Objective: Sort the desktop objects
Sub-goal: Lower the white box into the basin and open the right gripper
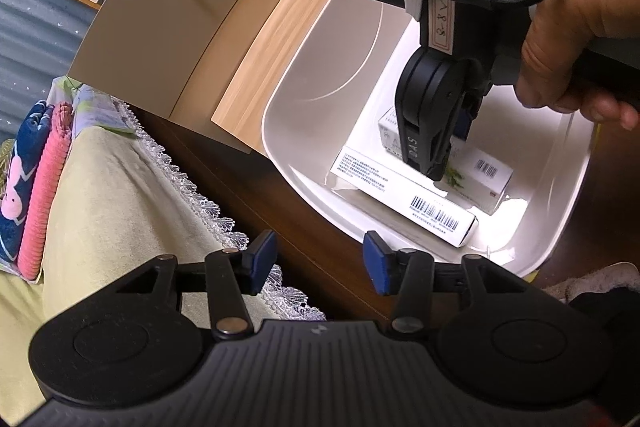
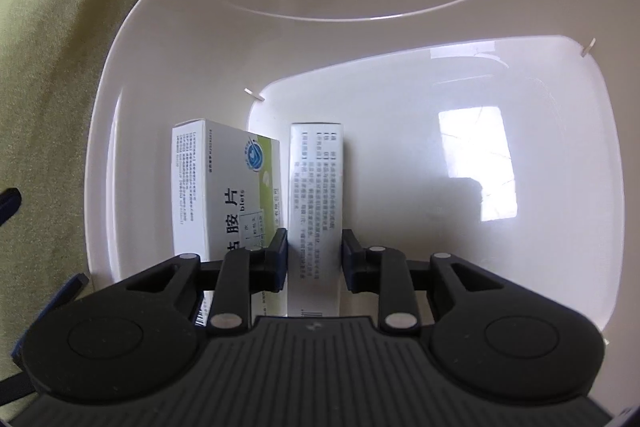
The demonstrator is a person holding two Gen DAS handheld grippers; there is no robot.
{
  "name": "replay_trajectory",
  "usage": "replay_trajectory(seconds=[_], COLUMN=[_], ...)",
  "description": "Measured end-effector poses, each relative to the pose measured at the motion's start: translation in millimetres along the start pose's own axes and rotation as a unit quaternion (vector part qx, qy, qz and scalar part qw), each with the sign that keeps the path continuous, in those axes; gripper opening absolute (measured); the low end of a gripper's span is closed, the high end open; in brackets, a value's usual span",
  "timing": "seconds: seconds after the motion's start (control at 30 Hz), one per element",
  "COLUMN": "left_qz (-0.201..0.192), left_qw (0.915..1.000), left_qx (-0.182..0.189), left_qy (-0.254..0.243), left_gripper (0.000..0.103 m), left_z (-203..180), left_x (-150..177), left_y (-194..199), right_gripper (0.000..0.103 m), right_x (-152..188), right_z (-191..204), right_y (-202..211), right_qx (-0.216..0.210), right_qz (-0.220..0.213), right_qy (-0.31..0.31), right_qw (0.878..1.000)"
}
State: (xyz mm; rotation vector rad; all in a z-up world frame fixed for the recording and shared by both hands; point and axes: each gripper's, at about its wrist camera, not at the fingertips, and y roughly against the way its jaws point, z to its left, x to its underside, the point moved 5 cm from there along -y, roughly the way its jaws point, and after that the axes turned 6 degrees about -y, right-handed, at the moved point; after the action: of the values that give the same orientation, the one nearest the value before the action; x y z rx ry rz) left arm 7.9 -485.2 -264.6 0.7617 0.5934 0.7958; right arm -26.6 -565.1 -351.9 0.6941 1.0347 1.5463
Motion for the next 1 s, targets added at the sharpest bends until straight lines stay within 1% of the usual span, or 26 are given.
replay_trajectory(seconds=[0.2, 0.27, 0.3, 0.37, 0.4, 0.43, 0.47, 0.5, 0.53, 0.57, 0.6, 0.63, 0.67, 0.77, 0.87, 0.93, 1.0], left_qz=[0.003, 0.004, 0.004, 0.004, 0.004, 0.004, 0.004, 0.004, 0.004, 0.003, 0.003, 0.002, 0.003, 0.005, 0.008, 0.007, 0.005], left_qw=[1.0, 1.0, 1.0, 1.0, 1.0, 1.0, 1.0, 1.0, 0.9999, 0.9999, 0.9999, 0.9999, 0.9999, 0.9999, 0.9999, 0.9999, 0.9999], left_qx=[0.001, 0.002, 0.002, 0.002, 0.002, 0.002, 0.002, 0.002, 0.002, 0.001, 0.001, 0.001, 0.001, 0.004, 0.006, 0.005, 0.002], left_qy=[0.005, 0.006, 0.006, 0.006, 0.006, 0.007, 0.007, 0.008, 0.009, 0.01, 0.011, 0.011, 0.011, 0.01, 0.009, 0.009, 0.009], left_gripper=[0.054, 0.054, 0.054, 0.054, 0.054, 0.054, 0.054, 0.054, 0.054, 0.054, 0.055, 0.055, 0.056, 0.057, 0.057, 0.057, 0.063], left_z=[0.5, 0.3, 0.2, 0.1, 0.6, 0.9, 0.9, 1.1, 1.3, 1.7, 2.6, 3.2, 2.9, 2.0, 1.4, 1.4, 1.9], left_x=[0.6, 0.7, 0.7, 0.9, 1.4, 1.8, 2.1, 2.1, 2.2, 2.4, 2.9, 3.3, 3.8, 5.5, 6.0, 5.6, 5.0], left_y=[0.3, 0.6, 0.8, 1.7, 2.0, 2.3, 2.5, 2.8, 3.2, 3.5, 3.6, 3.7, 3.5, 2.9, 1.6, 1.0, 0.5], right_gripper=[0.027, 0.027, 0.027, 0.027, 0.027, 0.027, 0.028, 0.028, 0.028, 0.028, 0.028, 0.028, 0.028, 0.028, 0.028, 0.028, 0.028], right_x=[0.6, -0.7, 0.4, 3.0, 3.5, 4.3, 4.9, 5.7, 7.5, 7.3, 4.9, 7.3, 9.4, 15.1, 20.6, 25.4, 30.6], right_z=[7.5, 10.9, 11.6, 15.1, 18.5, 22.9, 27.0, 30.9, 34.5, 28.9, 17.6, 18.2, 18.2, 18.4, 20.2, 21.1, 22.2], right_y=[12.9, 22.4, 29.0, 40.2, 43.6, 45.8, 47.4, 48.4, 48.1, 45.6, 43.7, 42.7, 40.8, 35.4, 23.1, 14.9, 9.9], right_qx=[-0.012, -0.013, -0.011, 0.002, 0.011, 0.021, 0.034, 0.048, 0.063, 0.075, 0.08, 0.081, 0.08, 0.078, 0.072, 0.079, 0.084], right_qz=[-0.005, -0.012, -0.016, -0.017, -0.015, -0.011, -0.007, -0.002, 0.003, 0.01, 0.019, 0.03, 0.04, 0.056, 0.063, 0.065, 0.069], right_qy=[0.003, 0.017, 0.029, 0.079, 0.112, 0.154, 0.205, 0.259, 0.313, 0.362, 0.401, 0.431, 0.452, 0.498, 0.529, 0.557, 0.585], right_qw=[1.0, 1.0, 0.999, 0.997, 0.994, 0.988, 0.978, 0.965, 0.948, 0.929, 0.912, 0.898, 0.887, 0.862, 0.843, 0.824, 0.804])
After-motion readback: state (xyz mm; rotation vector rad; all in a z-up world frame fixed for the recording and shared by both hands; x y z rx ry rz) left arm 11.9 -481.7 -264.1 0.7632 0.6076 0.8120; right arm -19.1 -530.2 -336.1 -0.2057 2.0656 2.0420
